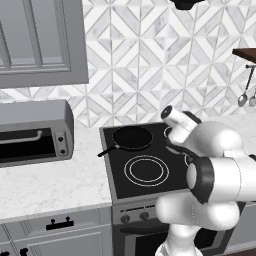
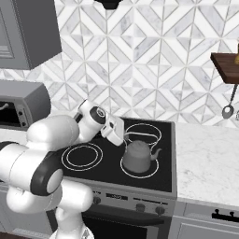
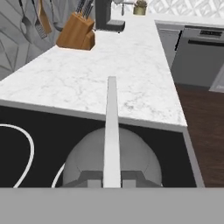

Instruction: Pick the kettle from the counter and place it on a stove burner. Then turn the burner on.

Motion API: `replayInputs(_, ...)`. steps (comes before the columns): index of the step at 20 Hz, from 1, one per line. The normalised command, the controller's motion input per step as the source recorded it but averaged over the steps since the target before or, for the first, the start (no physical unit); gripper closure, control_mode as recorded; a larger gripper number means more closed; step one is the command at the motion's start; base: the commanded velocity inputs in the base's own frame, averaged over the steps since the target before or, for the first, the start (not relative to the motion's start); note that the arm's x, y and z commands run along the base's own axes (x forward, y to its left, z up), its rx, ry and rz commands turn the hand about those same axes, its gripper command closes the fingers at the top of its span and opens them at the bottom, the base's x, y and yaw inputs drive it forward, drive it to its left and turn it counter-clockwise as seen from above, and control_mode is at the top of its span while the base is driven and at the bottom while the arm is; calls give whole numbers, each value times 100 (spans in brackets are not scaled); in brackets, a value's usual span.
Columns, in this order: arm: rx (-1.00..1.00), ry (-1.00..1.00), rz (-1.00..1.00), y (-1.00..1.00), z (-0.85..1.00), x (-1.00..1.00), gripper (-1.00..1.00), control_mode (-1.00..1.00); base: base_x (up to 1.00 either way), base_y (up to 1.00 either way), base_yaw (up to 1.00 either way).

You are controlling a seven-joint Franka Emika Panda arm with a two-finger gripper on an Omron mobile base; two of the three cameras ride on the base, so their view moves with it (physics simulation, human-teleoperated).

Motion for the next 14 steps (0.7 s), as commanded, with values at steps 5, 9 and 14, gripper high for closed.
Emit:
replayInputs(5,0,-11,0,-22,-16,9,100,-100,0,0,0)
replayInputs(9,0,-4,0,-5,-11,4,100,-100,0,0,0)
replayInputs(14,0,-1,0,0,-4,2,100,-100,0,0,0)
